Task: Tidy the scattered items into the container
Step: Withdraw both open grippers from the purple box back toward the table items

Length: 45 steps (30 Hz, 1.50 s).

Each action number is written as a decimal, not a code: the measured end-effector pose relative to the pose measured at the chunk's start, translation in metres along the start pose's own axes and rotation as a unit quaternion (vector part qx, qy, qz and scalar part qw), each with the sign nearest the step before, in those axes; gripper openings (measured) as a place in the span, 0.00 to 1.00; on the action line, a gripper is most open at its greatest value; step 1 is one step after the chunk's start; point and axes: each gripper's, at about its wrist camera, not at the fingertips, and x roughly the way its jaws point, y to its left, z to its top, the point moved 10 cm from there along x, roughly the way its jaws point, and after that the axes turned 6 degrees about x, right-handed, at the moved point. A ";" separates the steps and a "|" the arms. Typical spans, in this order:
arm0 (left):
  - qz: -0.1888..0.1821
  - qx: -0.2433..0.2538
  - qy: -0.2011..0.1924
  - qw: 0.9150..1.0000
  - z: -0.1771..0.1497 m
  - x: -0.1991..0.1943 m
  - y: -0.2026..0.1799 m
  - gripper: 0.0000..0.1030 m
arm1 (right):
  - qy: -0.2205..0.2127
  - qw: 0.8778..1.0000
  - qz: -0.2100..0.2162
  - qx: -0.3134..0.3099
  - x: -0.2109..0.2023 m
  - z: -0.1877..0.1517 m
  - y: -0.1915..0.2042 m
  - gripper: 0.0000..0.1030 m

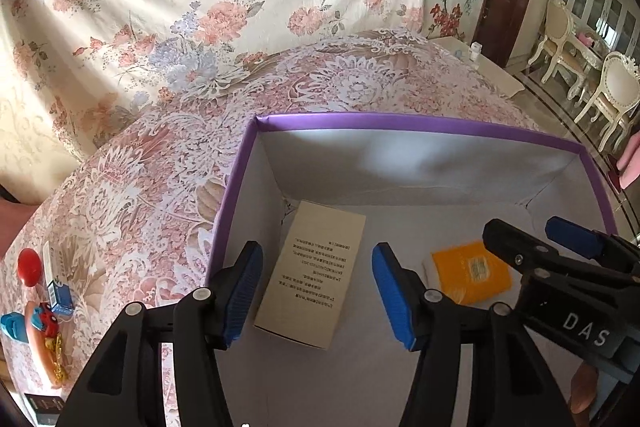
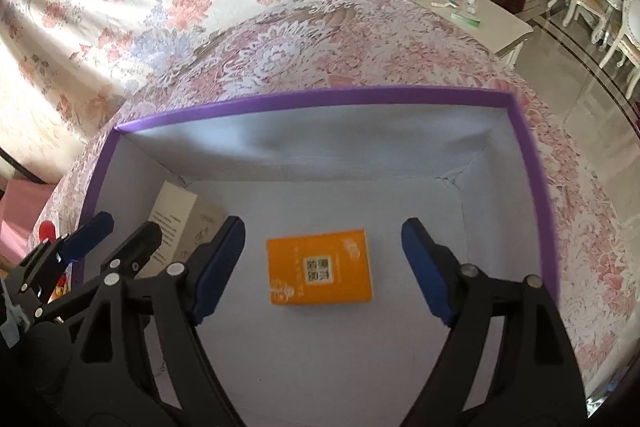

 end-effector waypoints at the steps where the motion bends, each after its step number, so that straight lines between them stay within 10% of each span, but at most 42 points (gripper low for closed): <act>1: -0.004 -0.001 -0.004 1.000 0.000 -0.002 0.000 0.59 | -0.003 1.000 -0.002 0.003 -0.002 0.001 -0.001 0.81; 14: -0.026 -0.004 -0.118 0.993 -0.010 -0.089 0.028 0.66 | -0.119 0.993 -0.001 -0.027 -0.068 -0.031 0.028 0.86; 24: 0.002 -0.039 -0.183 0.982 -0.077 -0.149 0.066 0.67 | -0.212 0.976 0.025 -0.048 -0.116 -0.084 0.070 0.90; 45: 0.051 -0.147 -0.140 0.978 -0.269 -0.151 0.205 0.69 | -0.174 0.965 0.110 -0.165 -0.093 -0.237 0.215 0.91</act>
